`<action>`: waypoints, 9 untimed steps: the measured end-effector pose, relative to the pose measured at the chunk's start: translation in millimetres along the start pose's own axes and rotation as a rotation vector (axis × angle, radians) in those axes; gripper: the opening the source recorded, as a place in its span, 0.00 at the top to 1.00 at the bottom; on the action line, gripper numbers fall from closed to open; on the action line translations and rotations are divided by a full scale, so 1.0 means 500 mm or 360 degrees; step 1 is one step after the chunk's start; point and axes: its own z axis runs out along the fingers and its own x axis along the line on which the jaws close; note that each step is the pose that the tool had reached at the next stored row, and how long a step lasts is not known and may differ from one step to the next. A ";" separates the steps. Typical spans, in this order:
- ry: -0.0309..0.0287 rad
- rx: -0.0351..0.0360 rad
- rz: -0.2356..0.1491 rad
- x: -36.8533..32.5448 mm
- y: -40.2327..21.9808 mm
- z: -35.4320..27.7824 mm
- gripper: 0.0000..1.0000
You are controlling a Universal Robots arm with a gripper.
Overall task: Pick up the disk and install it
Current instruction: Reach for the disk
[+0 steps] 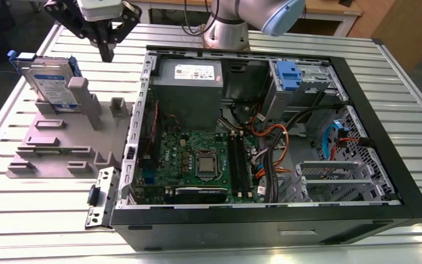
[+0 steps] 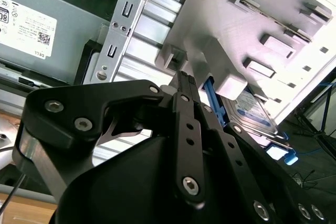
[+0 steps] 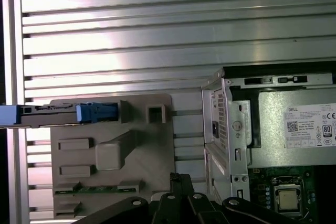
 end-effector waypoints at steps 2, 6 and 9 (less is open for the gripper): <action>0.00000 0.0000 0.0000 0.001 0.000 0.000 0.89; 0.00000 0.0000 0.0000 0.003 0.000 0.000 0.89; 0.00000 0.0000 0.0000 0.005 0.000 0.000 0.89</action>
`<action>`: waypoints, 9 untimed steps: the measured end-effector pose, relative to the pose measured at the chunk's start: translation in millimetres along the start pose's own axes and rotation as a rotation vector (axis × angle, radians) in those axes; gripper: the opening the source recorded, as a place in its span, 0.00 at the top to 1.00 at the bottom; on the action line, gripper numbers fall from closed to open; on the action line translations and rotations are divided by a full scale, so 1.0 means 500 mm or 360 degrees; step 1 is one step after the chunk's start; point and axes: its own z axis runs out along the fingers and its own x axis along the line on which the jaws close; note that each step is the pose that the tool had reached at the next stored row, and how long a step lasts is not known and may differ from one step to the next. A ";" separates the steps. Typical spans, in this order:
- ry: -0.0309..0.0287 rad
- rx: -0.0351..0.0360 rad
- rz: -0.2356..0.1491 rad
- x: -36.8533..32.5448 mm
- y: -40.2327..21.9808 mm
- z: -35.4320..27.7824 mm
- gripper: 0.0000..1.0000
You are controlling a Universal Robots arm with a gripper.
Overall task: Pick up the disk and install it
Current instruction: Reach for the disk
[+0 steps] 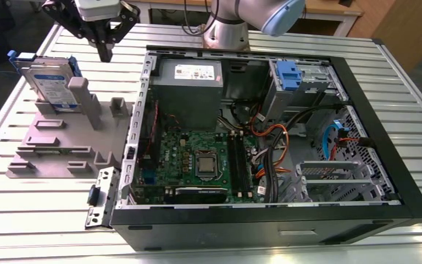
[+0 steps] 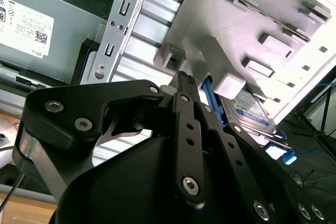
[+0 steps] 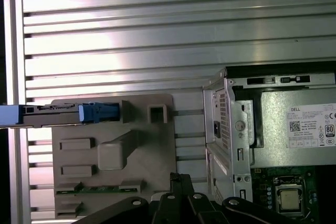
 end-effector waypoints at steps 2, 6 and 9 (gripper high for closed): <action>0.00000 0.0000 0.0000 0.001 0.000 0.000 0.89; 0.00000 0.0000 0.0000 0.002 0.000 0.000 0.89; 0.00001 0.0000 0.0000 0.002 0.000 0.000 0.89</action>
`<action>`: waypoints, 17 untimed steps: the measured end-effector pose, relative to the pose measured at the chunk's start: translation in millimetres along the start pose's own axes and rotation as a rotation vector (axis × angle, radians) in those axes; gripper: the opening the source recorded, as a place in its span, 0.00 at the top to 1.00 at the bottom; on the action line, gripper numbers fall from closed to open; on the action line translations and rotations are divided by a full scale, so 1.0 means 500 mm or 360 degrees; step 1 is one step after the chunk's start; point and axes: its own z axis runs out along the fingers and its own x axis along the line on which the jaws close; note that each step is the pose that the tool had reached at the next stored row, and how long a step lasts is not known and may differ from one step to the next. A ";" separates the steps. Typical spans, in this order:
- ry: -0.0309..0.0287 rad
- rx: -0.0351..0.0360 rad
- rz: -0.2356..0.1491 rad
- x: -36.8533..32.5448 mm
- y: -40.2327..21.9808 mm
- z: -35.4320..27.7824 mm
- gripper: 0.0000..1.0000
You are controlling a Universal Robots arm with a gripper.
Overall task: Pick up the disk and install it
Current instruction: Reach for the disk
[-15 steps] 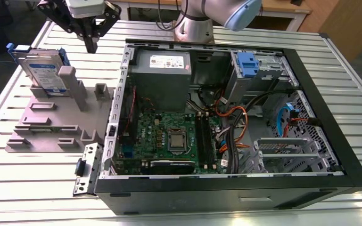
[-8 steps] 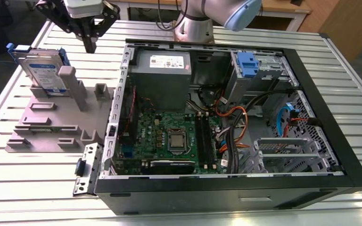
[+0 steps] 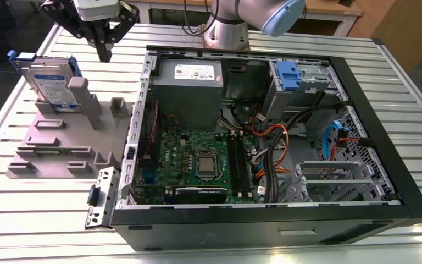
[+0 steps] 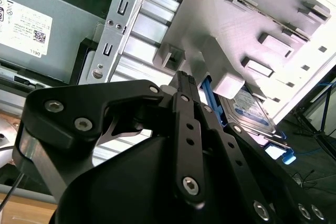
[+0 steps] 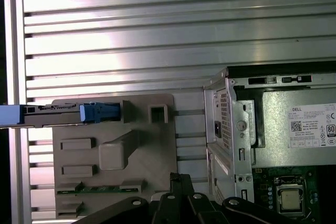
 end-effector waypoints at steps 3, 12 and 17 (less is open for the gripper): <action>-0.00002 0.0000 0.0000 0.000 0.000 0.000 0.89; 0.00000 0.0000 0.0000 0.012 0.000 0.001 0.89; 0.00005 0.0000 0.0000 0.014 -0.001 0.002 0.89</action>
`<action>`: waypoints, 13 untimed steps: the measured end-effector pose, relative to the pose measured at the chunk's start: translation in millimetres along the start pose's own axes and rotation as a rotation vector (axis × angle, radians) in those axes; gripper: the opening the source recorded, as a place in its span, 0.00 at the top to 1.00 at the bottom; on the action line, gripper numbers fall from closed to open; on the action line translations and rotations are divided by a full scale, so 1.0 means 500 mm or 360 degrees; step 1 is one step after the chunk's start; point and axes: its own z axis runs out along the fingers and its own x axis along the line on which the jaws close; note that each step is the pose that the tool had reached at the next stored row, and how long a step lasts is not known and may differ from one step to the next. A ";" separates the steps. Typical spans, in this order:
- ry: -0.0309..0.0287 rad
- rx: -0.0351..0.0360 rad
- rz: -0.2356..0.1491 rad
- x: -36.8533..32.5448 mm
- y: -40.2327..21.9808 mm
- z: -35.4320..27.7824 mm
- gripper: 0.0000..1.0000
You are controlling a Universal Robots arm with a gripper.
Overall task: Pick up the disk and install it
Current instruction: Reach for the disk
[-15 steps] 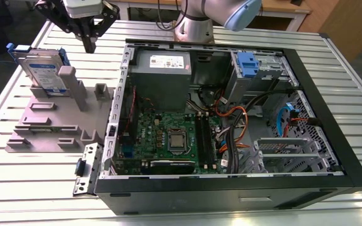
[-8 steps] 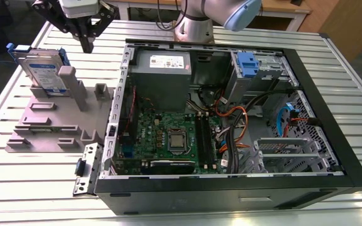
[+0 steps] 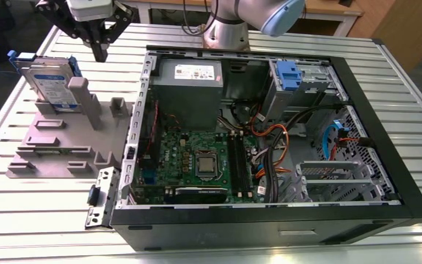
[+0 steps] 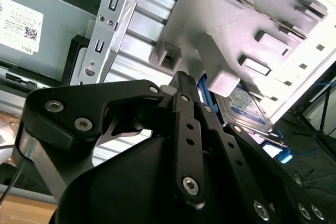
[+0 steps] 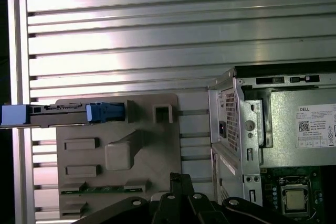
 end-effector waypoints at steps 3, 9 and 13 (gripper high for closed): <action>0.00001 0.0000 0.0000 0.001 0.000 0.000 0.89; 0.00002 0.0000 0.0000 0.006 -0.001 0.001 0.89; 0.00011 -0.0004 0.0000 0.006 -0.001 0.002 0.89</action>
